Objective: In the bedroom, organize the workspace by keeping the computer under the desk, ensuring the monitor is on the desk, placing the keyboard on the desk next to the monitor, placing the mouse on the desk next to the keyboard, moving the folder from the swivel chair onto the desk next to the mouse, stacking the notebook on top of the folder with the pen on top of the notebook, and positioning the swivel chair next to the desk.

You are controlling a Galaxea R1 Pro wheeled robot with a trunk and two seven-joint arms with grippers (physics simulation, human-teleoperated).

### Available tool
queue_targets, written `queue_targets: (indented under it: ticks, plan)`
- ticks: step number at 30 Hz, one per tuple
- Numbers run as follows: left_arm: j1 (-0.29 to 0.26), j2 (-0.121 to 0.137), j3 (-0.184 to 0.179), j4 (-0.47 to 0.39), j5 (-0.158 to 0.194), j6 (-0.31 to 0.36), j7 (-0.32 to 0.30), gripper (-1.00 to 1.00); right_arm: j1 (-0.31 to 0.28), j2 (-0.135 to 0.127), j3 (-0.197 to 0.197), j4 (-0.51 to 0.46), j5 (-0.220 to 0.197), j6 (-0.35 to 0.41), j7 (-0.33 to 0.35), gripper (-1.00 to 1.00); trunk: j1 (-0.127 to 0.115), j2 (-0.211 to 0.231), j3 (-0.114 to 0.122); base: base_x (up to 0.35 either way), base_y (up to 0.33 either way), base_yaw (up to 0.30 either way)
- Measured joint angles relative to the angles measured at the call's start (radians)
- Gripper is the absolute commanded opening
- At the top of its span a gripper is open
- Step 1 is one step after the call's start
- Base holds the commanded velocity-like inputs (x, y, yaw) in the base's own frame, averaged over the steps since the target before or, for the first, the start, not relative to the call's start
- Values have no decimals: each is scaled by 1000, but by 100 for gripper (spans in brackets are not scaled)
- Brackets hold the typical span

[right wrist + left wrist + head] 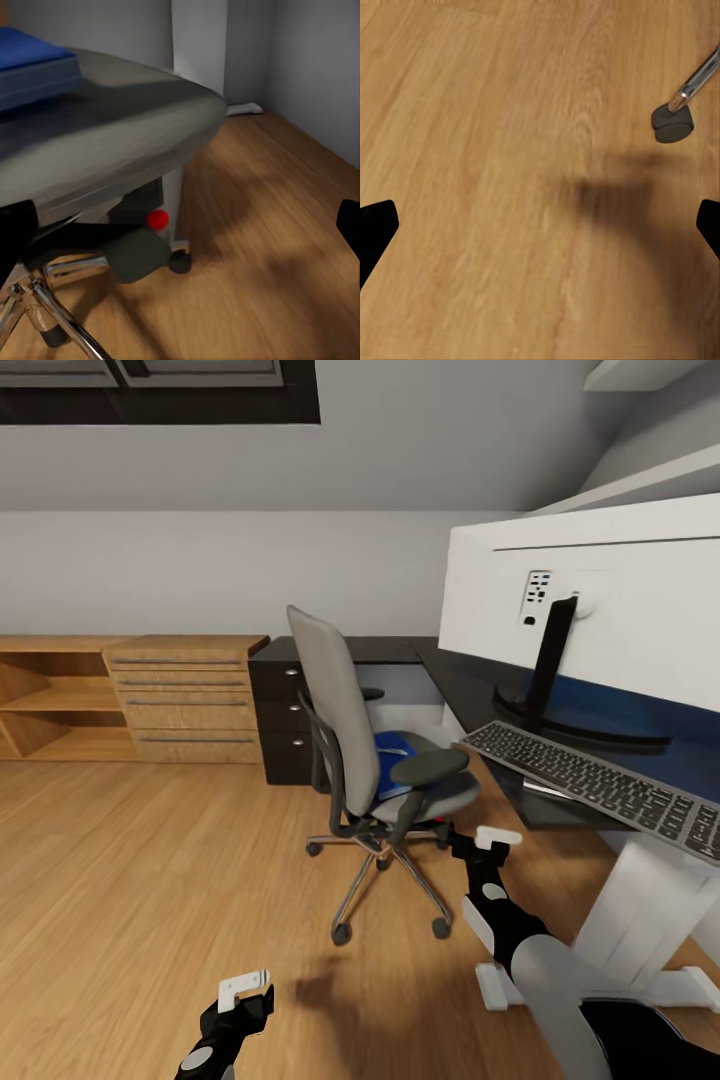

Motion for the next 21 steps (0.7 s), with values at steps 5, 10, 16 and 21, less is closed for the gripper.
queue_targets:
  ticks: [5,10,16,21]
  plan:
    - [0,0,0,0,0,-1,0,100,0,0,0,0,0,0,0,100,0,0,0,183,0,0]
    - [0,0,0,0,0,0,0,100,0,0,0,0,0,0,0,100,0,0,0,60,0,0]
    - [0,1,0,0,0,-1,-7,100,0,0,0,0,1,-1,0,100,0,0,0,168,0,0]
    - [0,1,0,0,0,-1,-13,100,0,0,0,0,1,0,0,100,0,0,0,174,0,0]
